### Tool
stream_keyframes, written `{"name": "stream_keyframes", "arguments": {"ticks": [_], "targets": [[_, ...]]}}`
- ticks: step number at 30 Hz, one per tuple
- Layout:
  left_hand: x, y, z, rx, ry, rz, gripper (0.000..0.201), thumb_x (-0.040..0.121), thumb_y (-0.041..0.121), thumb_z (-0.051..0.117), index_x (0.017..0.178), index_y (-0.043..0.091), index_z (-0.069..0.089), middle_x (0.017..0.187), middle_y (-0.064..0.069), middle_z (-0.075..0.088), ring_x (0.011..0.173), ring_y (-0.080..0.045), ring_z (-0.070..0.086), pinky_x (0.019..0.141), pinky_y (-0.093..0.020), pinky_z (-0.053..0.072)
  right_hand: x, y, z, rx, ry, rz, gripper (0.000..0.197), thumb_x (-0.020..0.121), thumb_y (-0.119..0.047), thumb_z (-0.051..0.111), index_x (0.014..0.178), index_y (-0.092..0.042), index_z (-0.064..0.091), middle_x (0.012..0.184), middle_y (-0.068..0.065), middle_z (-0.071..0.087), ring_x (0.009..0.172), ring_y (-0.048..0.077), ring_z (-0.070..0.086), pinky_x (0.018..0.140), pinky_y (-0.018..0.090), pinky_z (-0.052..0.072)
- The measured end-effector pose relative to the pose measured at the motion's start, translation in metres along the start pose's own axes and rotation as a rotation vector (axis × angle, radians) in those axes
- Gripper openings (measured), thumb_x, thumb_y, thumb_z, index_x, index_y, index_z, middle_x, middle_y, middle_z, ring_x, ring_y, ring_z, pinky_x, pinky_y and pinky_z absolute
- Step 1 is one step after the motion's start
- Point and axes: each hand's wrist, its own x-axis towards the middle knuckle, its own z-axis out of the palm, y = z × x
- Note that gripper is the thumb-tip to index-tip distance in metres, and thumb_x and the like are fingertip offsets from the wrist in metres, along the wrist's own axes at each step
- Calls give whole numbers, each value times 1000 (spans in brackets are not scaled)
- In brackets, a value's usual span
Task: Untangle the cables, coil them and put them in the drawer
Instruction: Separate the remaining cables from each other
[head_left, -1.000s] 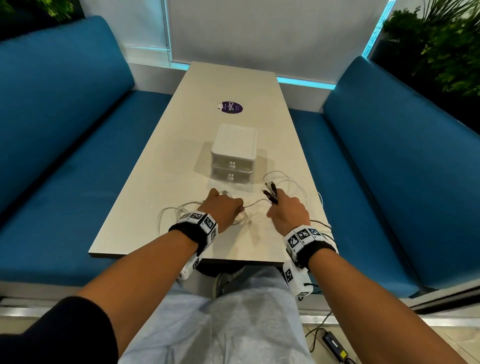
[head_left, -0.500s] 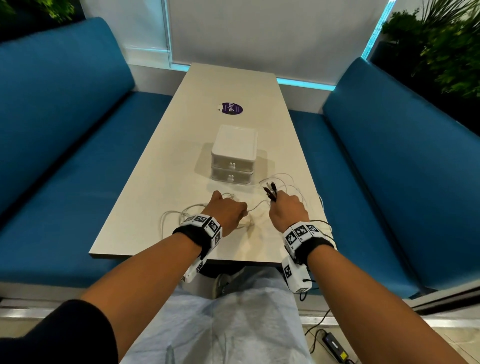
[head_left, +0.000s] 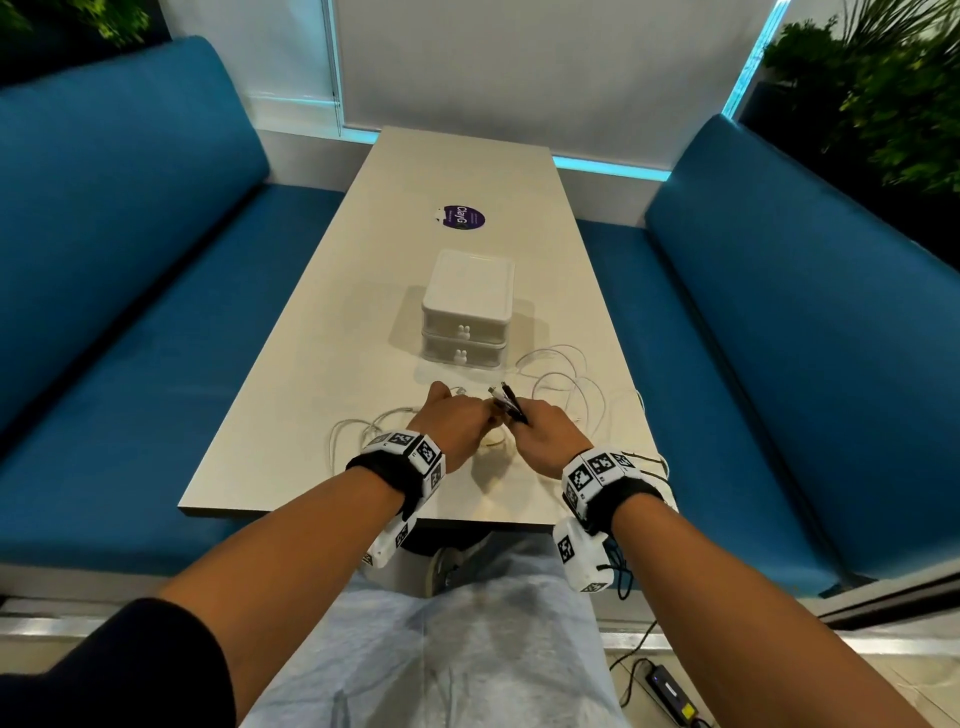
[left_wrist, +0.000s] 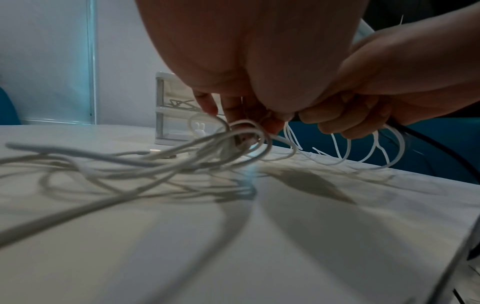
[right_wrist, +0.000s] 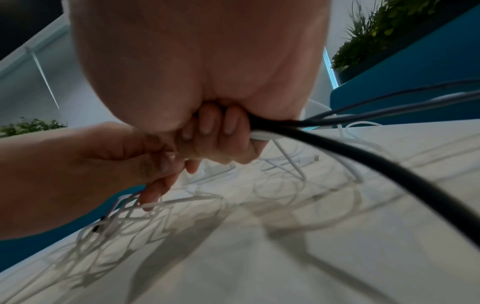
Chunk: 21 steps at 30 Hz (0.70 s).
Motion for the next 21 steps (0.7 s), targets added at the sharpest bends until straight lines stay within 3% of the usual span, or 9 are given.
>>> {"name": "stream_keyframes", "arguments": {"ticks": [3,7,12,17,21], "targets": [[0,-3,1,37,-21,-11,25,100,16,35,101,24,58,92,3,62,91,-21,56,88,-40,28,2,4,0,-50,-24,16,20,98,-22,48,103,-18,66,98,7,68,87,27,63,73,32,46],[-2,-4,-2,75,-56,-24,24,105,29,32,103,18,54,91,-1,67,91,-25,61,94,-41,27,4,8,1,-208,-20,24,18,95,-23,47,103,-23,64,101,7,68,90,28,63,79,38,53],[-12,-20,-11,274,-121,-35,23,104,26,33,114,16,51,108,-3,65,104,-26,57,101,-43,26,4,30,-15,-356,88,212,22,97,-24,44,113,-19,57,103,12,63,87,31,62,73,36,51],[-11,-18,-8,288,-68,-14,18,102,18,37,116,20,49,100,0,68,98,-25,59,99,-42,25,1,32,-14,-341,169,284,23,97,-22,41,115,-18,55,104,12,61,90,33,61,71,35,46],[-8,-9,-7,241,-35,-31,17,99,13,41,111,18,53,93,-2,69,93,-26,60,99,-40,23,2,14,-7,-265,210,178,25,99,-27,42,119,-18,54,103,15,63,93,38,61,72,37,46]]}}
